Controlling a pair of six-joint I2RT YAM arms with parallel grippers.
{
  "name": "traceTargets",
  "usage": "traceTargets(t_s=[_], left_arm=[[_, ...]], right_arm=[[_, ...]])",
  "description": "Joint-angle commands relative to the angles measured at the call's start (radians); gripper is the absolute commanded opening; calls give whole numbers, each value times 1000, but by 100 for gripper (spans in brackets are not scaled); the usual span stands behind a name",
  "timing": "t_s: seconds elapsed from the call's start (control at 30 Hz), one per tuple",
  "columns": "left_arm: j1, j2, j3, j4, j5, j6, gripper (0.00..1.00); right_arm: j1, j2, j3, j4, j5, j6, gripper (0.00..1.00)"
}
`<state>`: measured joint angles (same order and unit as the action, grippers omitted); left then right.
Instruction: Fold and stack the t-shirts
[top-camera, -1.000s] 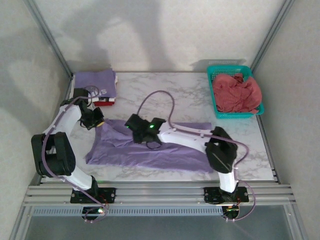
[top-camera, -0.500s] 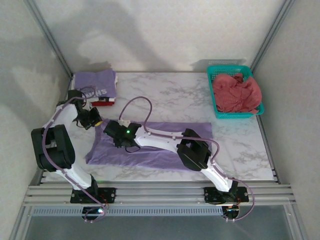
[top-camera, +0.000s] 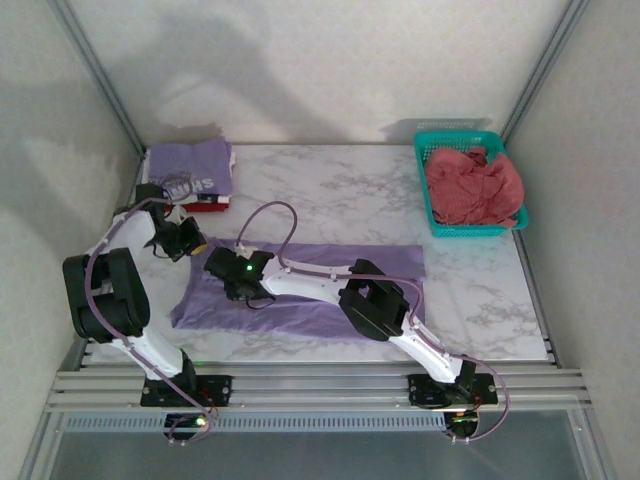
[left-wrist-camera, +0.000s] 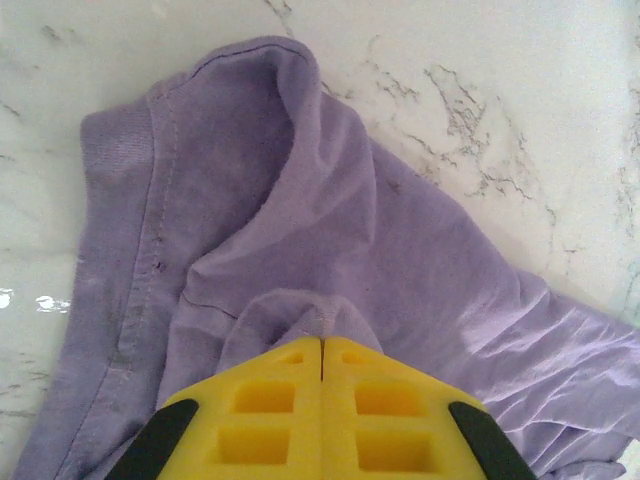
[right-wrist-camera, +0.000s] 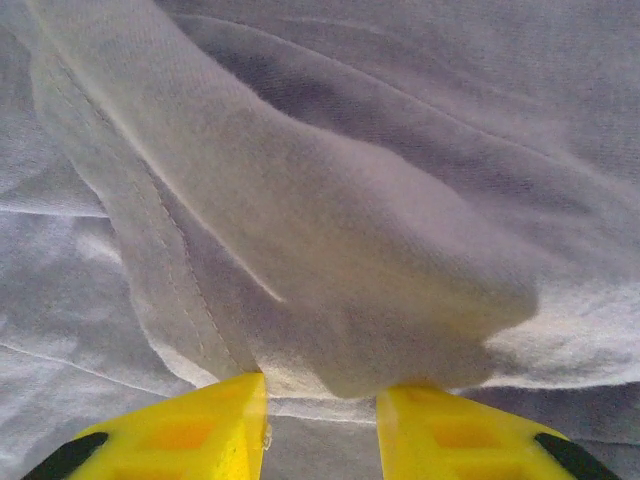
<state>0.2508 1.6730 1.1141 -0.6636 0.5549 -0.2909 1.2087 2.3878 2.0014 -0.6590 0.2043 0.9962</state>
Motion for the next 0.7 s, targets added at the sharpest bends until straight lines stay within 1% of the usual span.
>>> traceTargets(t_s=[0.0, 0.2, 0.43, 0.53, 0.67], left_arm=[[7, 17, -4, 8, 19, 21, 0], [8, 18, -3, 7, 19, 21, 0], [8, 16, -7, 8, 17, 22, 0], [7, 17, -7, 6, 16, 23, 0], [6, 14, -7, 3, 12, 24, 0]], right_arm=[[-3, 9, 30, 26, -16, 13, 35], [-9, 30, 35, 58, -50, 12, 35], [-23, 54, 40, 69, -55, 27, 35], [-26, 56, 47, 74, -52, 23, 31], [-26, 46, 56, 57, -33, 8, 20]])
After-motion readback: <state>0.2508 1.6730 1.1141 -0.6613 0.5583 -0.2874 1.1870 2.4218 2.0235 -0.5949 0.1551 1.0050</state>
